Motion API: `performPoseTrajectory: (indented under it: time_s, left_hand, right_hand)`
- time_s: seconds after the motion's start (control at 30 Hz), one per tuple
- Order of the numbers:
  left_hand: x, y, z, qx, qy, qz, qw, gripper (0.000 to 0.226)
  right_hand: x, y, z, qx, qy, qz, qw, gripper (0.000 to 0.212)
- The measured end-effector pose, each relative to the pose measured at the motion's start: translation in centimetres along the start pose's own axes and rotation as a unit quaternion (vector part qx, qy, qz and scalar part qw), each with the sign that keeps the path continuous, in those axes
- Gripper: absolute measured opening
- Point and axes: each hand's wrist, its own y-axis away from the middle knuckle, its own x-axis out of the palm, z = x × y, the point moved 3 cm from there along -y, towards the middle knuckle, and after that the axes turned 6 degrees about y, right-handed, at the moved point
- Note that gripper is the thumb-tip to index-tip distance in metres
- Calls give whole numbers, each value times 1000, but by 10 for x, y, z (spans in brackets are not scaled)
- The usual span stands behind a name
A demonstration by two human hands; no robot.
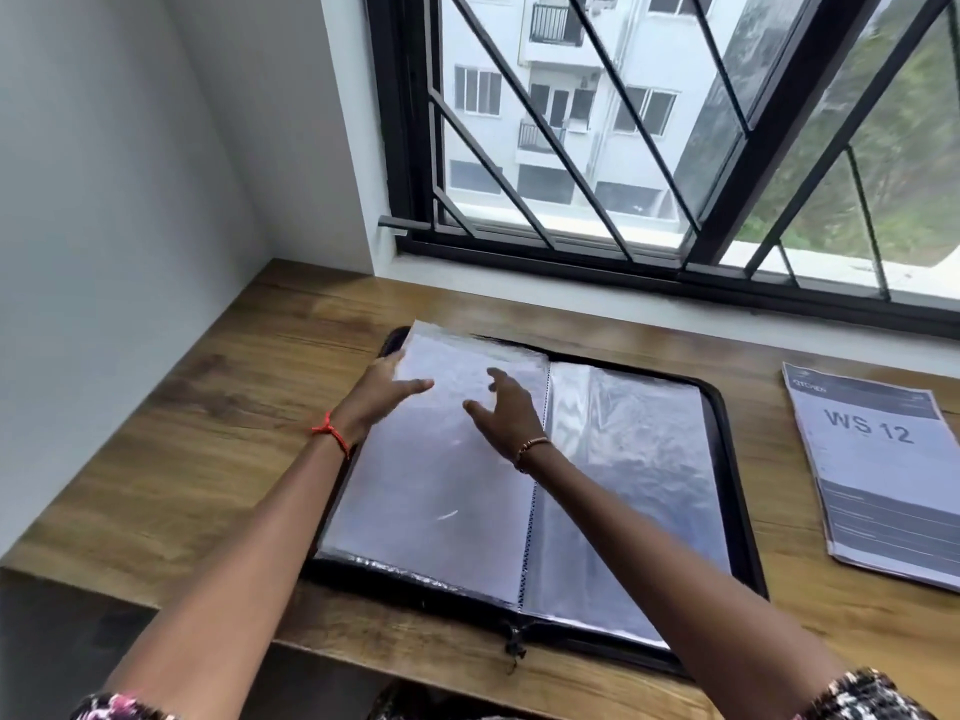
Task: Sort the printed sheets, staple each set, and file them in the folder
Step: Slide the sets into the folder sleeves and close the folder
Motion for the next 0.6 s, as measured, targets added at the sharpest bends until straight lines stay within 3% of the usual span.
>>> performPoseTrajectory:
  time_s: [0.1,0.17,0.3,0.4,0.6]
  left_hand:
    - [10,4,24,-62,-235,-61,968,82]
    - [25,12,37,-68,-318,-65,943,78]
    - [57,18,46,-69,-381,-82,918,74]
    - [85,14,40,-80,-377,-95,918,74]
    - [165,0,10,3,-374,-20,927,64]
  right_hand:
    - [11,11,-46,-8,155,55,986,65]
    - [12,19,-72,-14,210,83,974,66]
    - [-7,27,-110,11,261,92,961,60]
    - [-33,33,-135,28,278,86,956,56]
    - [-89,49,-190,110,242,22,964,52]
